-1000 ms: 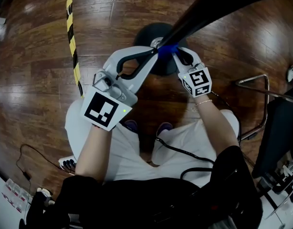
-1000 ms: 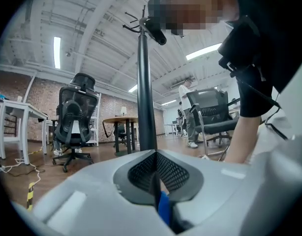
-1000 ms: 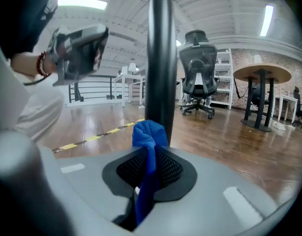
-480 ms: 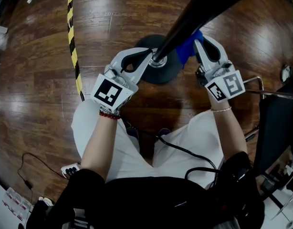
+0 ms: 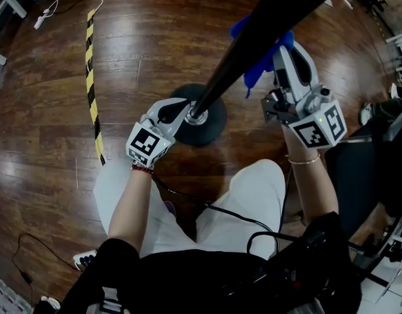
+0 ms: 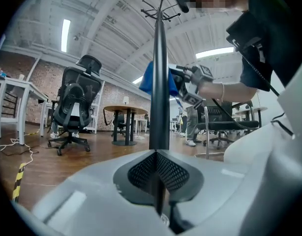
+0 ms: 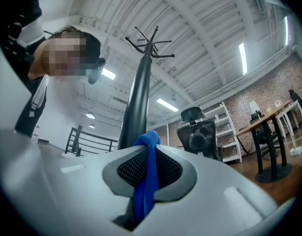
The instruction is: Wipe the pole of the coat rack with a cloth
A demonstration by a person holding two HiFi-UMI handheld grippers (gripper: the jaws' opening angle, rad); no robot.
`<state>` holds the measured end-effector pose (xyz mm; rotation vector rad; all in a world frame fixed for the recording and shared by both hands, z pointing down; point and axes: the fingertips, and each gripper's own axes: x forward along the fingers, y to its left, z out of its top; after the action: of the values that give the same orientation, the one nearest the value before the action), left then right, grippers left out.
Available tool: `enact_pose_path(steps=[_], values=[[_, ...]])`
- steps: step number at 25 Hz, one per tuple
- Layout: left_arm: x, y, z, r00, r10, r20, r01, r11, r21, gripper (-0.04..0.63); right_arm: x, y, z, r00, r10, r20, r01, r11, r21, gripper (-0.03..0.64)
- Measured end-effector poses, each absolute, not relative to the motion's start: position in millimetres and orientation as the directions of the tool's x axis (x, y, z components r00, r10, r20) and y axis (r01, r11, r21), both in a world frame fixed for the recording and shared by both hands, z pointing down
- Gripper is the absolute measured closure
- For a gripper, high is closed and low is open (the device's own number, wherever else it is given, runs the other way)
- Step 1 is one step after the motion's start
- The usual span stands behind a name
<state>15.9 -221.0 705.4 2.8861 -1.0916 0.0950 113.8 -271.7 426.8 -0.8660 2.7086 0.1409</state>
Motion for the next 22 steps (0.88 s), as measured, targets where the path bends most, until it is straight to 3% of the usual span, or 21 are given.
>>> enact_pose_path(steps=[5,10,14,17,22], values=[[11.3,-221.8,713.7,0.742,-0.667,0.068,-0.671,-0.737,0.084,0.589,108.3,-275.6,343.0,-0.759,-0.515,-0.398,-0.596,0.796,0.108,0.586],[35.9,-219.3,689.8,0.776,-0.63,-0.006,-0.629,-0.775,0.061,0.589,119.4,-266.7,288.6,-0.754,-0.452,-0.477,-0.559,0.823,0.104,0.586],[56.4,-209.7,689.1,0.815,-0.58,0.021,-0.579,-0.815,-0.035,0.589,120.1,-257.9,255.9,-0.768,-0.422,-0.481,-0.548,0.822,0.154,0.586],[68.9,-192.1,695.1,0.84,-0.542,0.032,-0.542,-0.841,-0.007,0.589,119.0,-249.4,243.1,-0.77,-0.421,-0.479,-0.553,0.815,0.174,0.586],[38.5,-193.2,629.1,0.858,-0.513,-0.001,-0.513,-0.858,-0.015,0.589,111.2,-240.0,231.1,-0.763,-0.419,-0.492,-0.56,0.809,0.178,0.586]])
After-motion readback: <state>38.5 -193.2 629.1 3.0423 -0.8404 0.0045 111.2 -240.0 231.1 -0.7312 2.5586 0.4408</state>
